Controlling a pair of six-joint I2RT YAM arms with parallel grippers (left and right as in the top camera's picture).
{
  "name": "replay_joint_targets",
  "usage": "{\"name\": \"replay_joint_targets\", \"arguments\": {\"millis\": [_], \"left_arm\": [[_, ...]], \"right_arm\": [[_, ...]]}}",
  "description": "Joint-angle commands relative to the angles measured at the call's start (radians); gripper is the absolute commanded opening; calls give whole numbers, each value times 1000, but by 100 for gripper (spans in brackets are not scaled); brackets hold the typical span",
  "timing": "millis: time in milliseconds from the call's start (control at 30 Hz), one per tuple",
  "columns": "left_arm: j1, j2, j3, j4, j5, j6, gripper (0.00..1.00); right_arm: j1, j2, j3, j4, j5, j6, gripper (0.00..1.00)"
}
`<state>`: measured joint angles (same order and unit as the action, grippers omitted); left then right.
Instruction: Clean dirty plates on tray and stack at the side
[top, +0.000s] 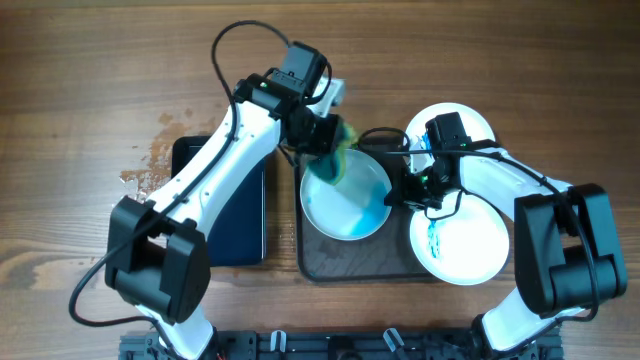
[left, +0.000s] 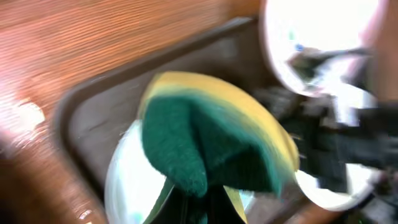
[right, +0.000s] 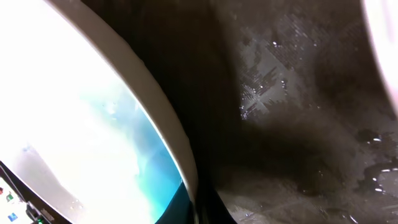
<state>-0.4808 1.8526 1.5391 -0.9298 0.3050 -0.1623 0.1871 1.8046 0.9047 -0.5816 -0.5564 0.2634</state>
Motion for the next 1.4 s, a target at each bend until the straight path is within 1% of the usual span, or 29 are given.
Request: {"name": "replay_joint_targets", "arguments": {"millis": [0,67,133,167,267,333,433,567,667,733,800,900,1000,1100,1233,1367], "left_arm": [[60,-20,15,-66,-317,-231,4],[111,-20,15,-92,-325,-243,4],[193,-20,15,-114,-317,-243,4],[249,-20,15,-127,-290,-238,4],[362,-20,15,-155,-204,-211,4],[437,-20,15,-181,-182,-188,4],[485,-20,15,-190,-182,-156,4],[489,-20,15,-184,-183,-155,4],[503,-20,15,-183,-183,-155,4],[514,-20,15,-183,-183,-132,4],[531,-20,15,-183,-183,-129,4],[567,-20,15,-182,-183,-129,4],[615,-20,15,-184,-182,-106,4],[637,-20,15,-190,-182,-102,4],[660,-20,15,-189,-182,-84,4],[682,-20,15,-190,-182,-83,4]], "right_arm": [[6,37,-26,8,115,-19,4],[6,37,-26,9,118,-29,4],[6,33,-23,11,122,-36,4],[6,25,-19,11,124,-48,4],[6,-24,5,-6,174,-57,5],[6,-79,18,-11,176,-94,4],[6,-178,18,-11,183,-133,5],[48,-282,19,-17,200,-145,4],[121,-310,41,-95,296,-122,4],[158,-307,97,-224,355,-69,4],[161,-307,160,-314,354,-47,4],[161,-303,300,-452,327,-39,5],[161,-257,444,-537,306,-52,4],[176,-161,517,-554,269,-72,5],[275,46,702,-610,268,-81,5],[386,227,941,-673,272,-76,5]]}}
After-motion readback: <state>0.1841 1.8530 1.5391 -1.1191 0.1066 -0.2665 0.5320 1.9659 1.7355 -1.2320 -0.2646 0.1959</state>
